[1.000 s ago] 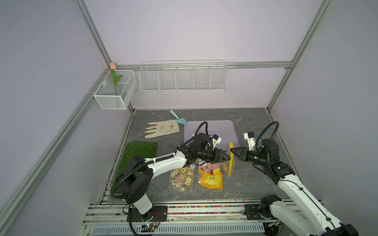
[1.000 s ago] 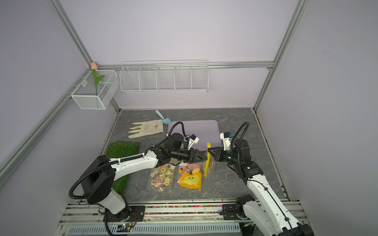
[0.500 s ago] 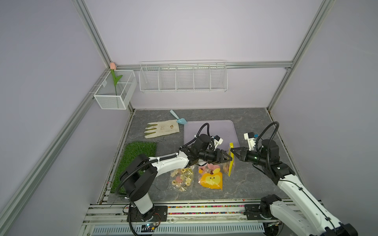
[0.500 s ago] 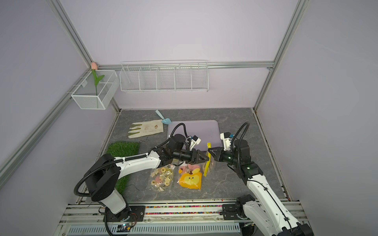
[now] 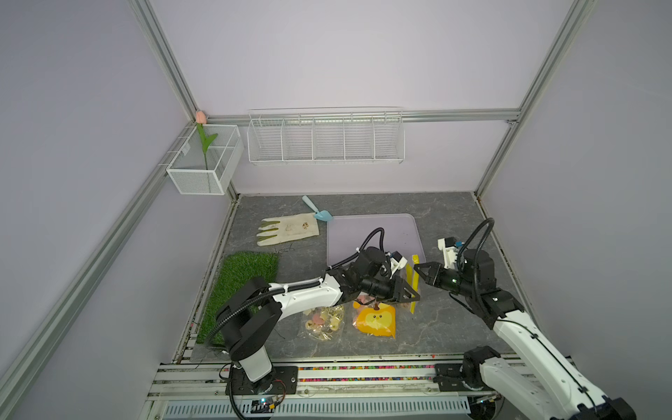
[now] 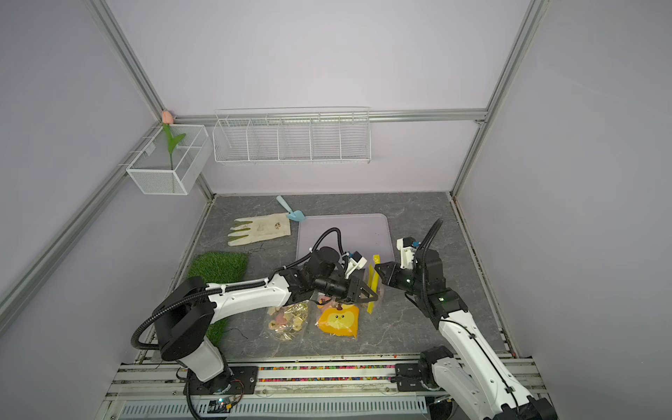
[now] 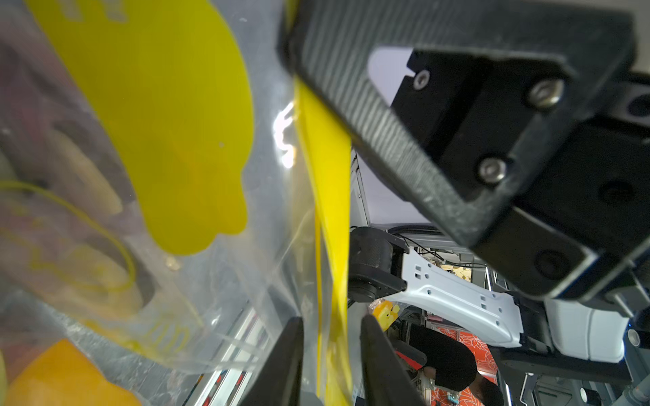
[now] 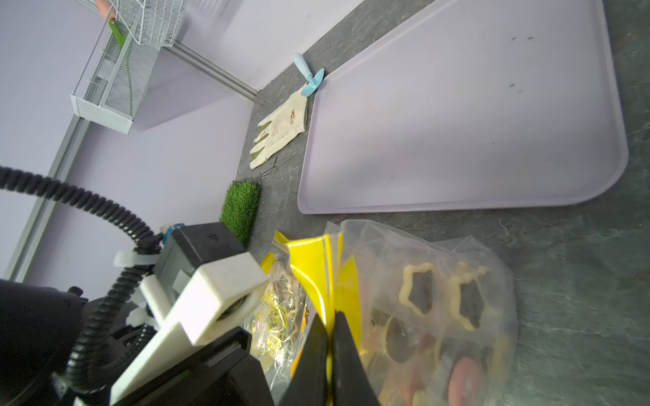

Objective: Pour cookies out of the ziploc bag
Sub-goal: Open the ziploc bag at the center of the board.

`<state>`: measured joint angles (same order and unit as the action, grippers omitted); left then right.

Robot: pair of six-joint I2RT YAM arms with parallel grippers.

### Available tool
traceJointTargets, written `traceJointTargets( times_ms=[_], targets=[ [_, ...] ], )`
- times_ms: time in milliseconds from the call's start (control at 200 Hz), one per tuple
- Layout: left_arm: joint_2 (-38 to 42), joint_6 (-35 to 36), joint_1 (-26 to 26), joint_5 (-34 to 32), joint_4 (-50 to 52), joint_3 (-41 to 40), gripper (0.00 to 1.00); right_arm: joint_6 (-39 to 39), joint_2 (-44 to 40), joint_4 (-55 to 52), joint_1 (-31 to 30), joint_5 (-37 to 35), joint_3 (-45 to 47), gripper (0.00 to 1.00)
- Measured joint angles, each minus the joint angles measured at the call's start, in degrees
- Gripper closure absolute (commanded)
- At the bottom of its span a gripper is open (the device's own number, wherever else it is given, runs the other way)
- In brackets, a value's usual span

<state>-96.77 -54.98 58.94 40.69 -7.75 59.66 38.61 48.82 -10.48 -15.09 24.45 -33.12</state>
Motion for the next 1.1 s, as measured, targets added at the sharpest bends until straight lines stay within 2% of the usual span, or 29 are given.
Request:
traceJointTargets(
  times_ms=[305,450,490,655,695,755,880,1100],
  targets=[
    [0.00,1.05,0.20,-1.22,4.48,2.73,1.00,1.46,-1.22,-2.21,-0.02,-3.28,-0.09,0.88],
    [-0.09,1.46,0.33,-1.70,5.97,3.32,1.00,1.44,-1.42,-2.67,-0.02,-3.41,-0.09,0.82],
    [-0.13,1.44,0.33,-1.81,6.32,3.48,1.00,1.44,-1.46,-2.78,-0.04,-3.41,-0.11,0.76],
    [-0.15,1.86,0.37,-2.29,8.26,4.17,1.00,1.09,-1.84,-5.70,-0.07,-3.39,-1.33,0.27],
    [-0.15,2.23,0.39,-2.75,9.35,4.74,1.00,1.29,-1.99,-6.91,-0.17,-3.50,-2.01,0.20],
    [-0.15,3.10,0.52,-3.58,11.04,5.75,1.00,0.98,-2.32,-9.49,-0.39,-3.87,-3.48,0.15],
    [-0.15,4.92,0.83,-5.16,14.73,7.78,1.00,0.94,-2.25,-14.60,-0.87,-4.87,-7.02,0.15],
    [-0.15,8.11,1.44,-7.87,20.52,10.86,1.00,1.42,0.13,-20.15,-2.95,-5.79,-10.29,0.28]
  ],
)
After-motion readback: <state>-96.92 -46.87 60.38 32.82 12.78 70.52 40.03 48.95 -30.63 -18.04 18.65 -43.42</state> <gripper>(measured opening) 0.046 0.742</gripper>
